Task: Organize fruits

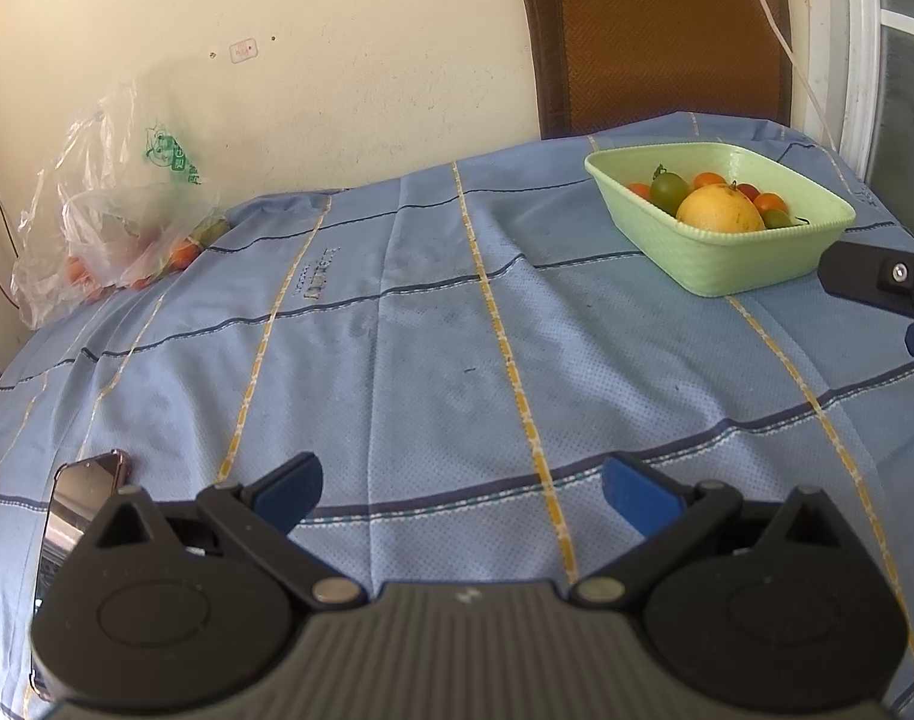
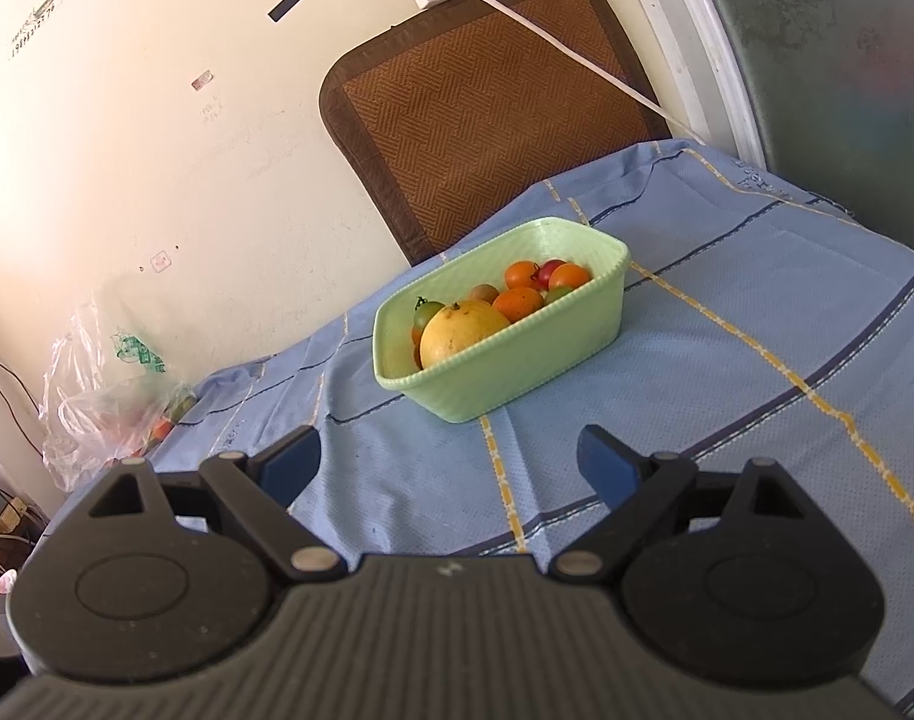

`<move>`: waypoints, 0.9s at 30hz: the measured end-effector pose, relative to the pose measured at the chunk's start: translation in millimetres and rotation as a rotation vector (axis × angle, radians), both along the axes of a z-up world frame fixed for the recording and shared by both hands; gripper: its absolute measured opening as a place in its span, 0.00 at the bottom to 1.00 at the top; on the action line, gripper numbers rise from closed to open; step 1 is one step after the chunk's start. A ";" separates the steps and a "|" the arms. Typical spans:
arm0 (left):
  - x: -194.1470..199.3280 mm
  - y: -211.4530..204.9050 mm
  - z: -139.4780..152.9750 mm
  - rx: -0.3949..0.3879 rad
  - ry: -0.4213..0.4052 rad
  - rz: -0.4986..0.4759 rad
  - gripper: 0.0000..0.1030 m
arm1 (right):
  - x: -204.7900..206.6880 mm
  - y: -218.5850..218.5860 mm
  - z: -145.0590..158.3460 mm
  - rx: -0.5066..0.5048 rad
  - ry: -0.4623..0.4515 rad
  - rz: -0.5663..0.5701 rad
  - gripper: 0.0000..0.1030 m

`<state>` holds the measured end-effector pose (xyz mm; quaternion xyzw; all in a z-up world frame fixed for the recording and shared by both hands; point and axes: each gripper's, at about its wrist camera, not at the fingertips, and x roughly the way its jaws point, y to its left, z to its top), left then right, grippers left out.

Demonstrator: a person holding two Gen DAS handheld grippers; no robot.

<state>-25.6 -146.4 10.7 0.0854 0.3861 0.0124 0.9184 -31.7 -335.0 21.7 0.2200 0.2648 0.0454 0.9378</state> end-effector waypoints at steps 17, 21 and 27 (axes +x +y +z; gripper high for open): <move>0.5 -3.7 -2.5 0.040 -0.017 0.010 1.00 | 0.5 0.4 -3.6 0.008 0.009 0.000 0.91; -0.5 -4.5 -2.4 0.063 -0.034 0.015 1.00 | 0.8 0.4 -3.7 0.010 0.010 -0.001 0.91; 0.5 -3.8 -3.9 0.059 -0.023 0.010 1.00 | 0.6 -0.7 -4.5 0.013 0.012 -0.002 0.91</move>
